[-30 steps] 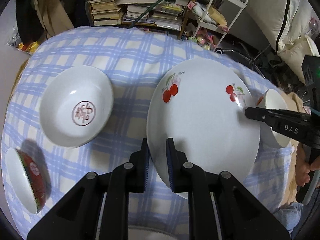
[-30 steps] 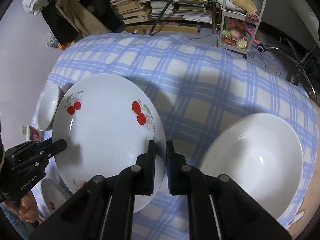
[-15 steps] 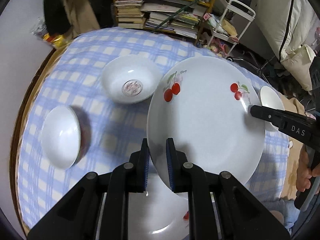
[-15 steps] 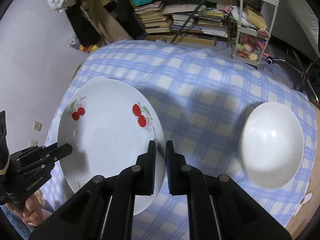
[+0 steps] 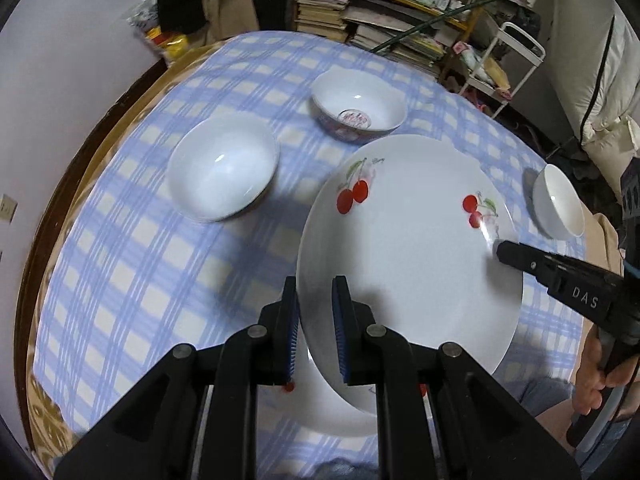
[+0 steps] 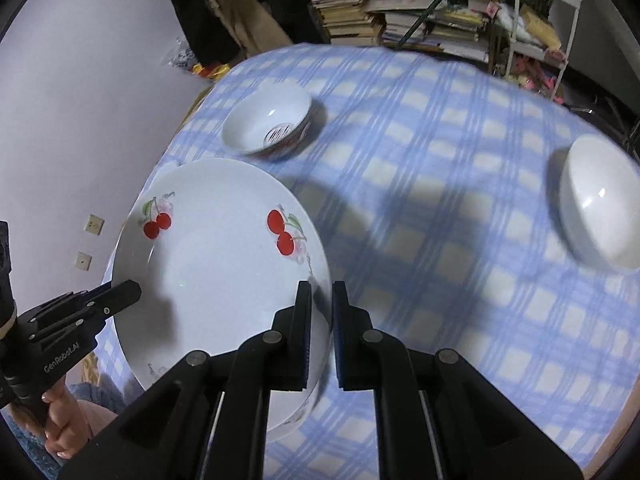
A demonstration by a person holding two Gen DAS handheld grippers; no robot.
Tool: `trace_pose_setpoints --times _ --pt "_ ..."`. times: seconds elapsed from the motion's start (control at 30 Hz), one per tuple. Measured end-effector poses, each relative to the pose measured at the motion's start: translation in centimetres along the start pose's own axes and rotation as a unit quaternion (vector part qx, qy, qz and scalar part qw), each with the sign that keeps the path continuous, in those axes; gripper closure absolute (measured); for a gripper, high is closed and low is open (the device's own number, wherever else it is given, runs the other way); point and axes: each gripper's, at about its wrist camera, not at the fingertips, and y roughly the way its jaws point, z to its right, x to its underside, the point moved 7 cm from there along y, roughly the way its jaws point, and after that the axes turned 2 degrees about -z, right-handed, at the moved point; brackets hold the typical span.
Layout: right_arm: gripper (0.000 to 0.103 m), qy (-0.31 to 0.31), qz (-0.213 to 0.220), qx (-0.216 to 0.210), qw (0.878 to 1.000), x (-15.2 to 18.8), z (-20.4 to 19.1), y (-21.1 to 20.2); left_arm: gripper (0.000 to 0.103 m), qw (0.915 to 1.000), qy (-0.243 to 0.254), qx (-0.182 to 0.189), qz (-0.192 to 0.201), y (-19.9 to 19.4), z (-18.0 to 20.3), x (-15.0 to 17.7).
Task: Organize plates and bowls
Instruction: 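Carry the held cherry plate with both grippers toward the other plates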
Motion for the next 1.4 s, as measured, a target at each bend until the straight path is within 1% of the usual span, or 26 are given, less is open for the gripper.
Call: trace_pose_setpoints --times 0.23,0.4,0.47,0.63,0.7,0.83,1.0,1.1,1.2,1.27,1.33,1.4 --pt "0.091 0.010 -0.011 -0.017 1.000 2.7 -1.4 1.2 0.087 0.9999 0.003 -0.010 0.001 -0.3 -1.3 1.7" --pt "0.092 0.010 -0.015 -0.016 1.000 3.7 -1.4 1.9 0.087 0.9999 -0.010 0.000 -0.005 0.8 -1.9 3.0" --pt "0.091 0.014 -0.019 -0.018 1.000 4.1 -1.3 2.5 0.087 0.9999 -0.002 -0.011 0.002 1.0 -1.9 3.6" --pt "0.091 0.021 -0.027 -0.019 0.999 5.7 -1.0 4.1 0.087 0.9997 -0.006 -0.016 -0.017 2.6 -2.1 4.5" --pt "0.091 0.024 -0.025 -0.018 0.999 5.9 -0.9 4.5 0.087 0.9997 -0.013 -0.014 -0.018 3.2 -2.0 4.7" --pt "0.091 0.027 -0.022 0.000 0.999 6.1 -0.3 5.4 0.087 0.9992 -0.006 -0.031 -0.025 4.2 -1.8 4.9" --pt "0.092 0.028 -0.013 -0.012 0.999 6.0 -0.1 5.7 0.087 0.9989 -0.021 -0.016 -0.038 5.0 -2.2 5.2" --pt "0.092 0.023 -0.003 -0.007 1.000 6.1 -0.2 5.6 0.087 0.9990 -0.019 -0.020 -0.036 5.2 -2.2 5.2" --pt "0.092 0.017 -0.001 0.004 1.000 6.7 -0.3 5.7 0.088 0.9989 -0.008 -0.033 -0.032 5.3 -2.0 5.4" --pt "0.092 0.014 0.012 0.010 1.000 6.7 -0.4 5.6 0.088 0.9984 -0.005 -0.046 -0.031 5.3 -2.1 5.5" --pt "0.092 0.017 0.019 0.005 1.000 6.7 -0.4 5.3 0.088 0.9977 -0.007 -0.059 -0.034 5.5 -2.3 5.6" --pt "0.093 0.025 0.022 -0.002 0.999 6.7 -0.3 5.4 0.088 0.9972 -0.011 -0.059 -0.044 5.9 -2.6 5.9"
